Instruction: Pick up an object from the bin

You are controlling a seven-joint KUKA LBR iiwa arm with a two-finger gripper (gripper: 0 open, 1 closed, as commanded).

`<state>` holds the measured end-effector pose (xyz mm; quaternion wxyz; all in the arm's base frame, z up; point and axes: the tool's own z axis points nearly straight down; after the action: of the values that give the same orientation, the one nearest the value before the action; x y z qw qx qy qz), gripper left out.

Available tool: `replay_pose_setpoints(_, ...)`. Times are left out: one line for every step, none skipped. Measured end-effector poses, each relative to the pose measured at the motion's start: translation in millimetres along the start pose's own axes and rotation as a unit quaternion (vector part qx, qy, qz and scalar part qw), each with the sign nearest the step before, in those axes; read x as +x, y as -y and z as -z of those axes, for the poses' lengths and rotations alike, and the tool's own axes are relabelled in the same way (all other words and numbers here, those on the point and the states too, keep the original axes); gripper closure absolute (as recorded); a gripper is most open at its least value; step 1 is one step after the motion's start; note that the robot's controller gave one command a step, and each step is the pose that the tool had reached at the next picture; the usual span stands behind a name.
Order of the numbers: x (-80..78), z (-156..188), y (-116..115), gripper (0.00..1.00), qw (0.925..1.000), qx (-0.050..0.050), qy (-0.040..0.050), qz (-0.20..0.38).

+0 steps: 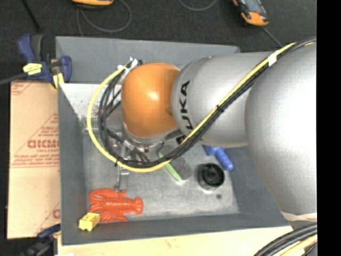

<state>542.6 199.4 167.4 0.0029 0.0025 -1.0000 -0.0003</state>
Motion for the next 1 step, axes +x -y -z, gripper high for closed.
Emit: replay_pose_setpoints(-1.8,4.8,0.8,0.00,1.0000,-0.001,0.0038,-0.002)
